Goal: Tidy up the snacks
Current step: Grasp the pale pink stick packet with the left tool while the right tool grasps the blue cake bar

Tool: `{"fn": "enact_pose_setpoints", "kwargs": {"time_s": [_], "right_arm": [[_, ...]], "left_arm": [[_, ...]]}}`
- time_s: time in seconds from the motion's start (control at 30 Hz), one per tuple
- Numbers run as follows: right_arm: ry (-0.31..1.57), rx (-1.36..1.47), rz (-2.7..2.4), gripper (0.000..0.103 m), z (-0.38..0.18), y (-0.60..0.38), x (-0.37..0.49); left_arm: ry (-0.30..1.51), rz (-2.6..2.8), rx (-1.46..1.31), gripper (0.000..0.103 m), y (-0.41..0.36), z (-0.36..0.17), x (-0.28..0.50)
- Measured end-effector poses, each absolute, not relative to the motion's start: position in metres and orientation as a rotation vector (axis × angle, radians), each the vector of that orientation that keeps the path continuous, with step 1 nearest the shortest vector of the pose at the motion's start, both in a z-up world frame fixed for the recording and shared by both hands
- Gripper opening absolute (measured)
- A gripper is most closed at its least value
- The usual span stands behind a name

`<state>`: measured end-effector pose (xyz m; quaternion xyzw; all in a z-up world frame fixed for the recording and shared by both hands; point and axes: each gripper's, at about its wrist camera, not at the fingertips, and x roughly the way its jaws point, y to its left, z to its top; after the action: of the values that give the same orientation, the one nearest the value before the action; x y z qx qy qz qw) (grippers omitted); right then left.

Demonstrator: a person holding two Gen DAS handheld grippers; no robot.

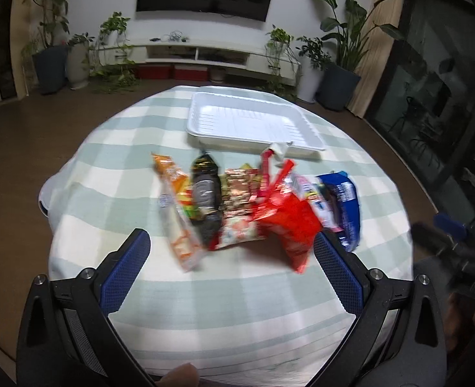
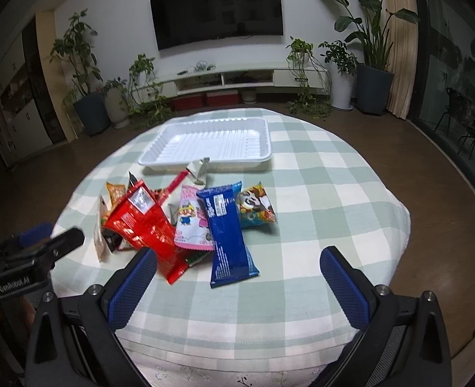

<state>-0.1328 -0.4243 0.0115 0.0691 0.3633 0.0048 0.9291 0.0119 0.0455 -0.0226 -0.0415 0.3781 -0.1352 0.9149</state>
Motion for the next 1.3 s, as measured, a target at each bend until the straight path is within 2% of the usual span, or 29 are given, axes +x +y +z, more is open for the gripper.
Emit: {"fn": "enact_pose_setpoints", "kwargs": {"time_s": [0.1,0.3,0.57,0.6,0.7,0.73,1.3], "right_arm": [[0.729,0.192,0.041,0.103,0.011,-0.433,-0.132],[0.731,0.272,0.079,0.103,0.009,-0.446,-0.125],[0.749,0.254,0.133,0.099,0.004,-0.446,-0.116],[0.754,0.255,0.139,0.098,0.002,-0.446,-0.115],[0.776,0.253,0.154,0.093,-0.003,-0.445,-0.111],[0.783,0.256,0.158,0.092,-0.005,-0.445,-0.11],[0.8,0.266,0.157,0.087,-0.015,-0.448,-0.102]], "left_arm": [[0.839,-0.244,-0.064,0.103,0.063,-0.034,0.014],[0.859,-0.199,-0.201,0.103,0.099,-0.041,0.038],[0.922,-0.203,-0.134,0.101,0.065,-0.057,0.083],[0.935,-0.195,-0.129,0.099,0.063,-0.061,0.089],[0.98,-0.206,-0.144,0.071,0.064,-0.074,0.106],[0.987,-0.206,-0.157,0.066,0.067,-0.076,0.11],[0.992,-0.041,-0.203,0.065,0.106,-0.084,0.107]]}}
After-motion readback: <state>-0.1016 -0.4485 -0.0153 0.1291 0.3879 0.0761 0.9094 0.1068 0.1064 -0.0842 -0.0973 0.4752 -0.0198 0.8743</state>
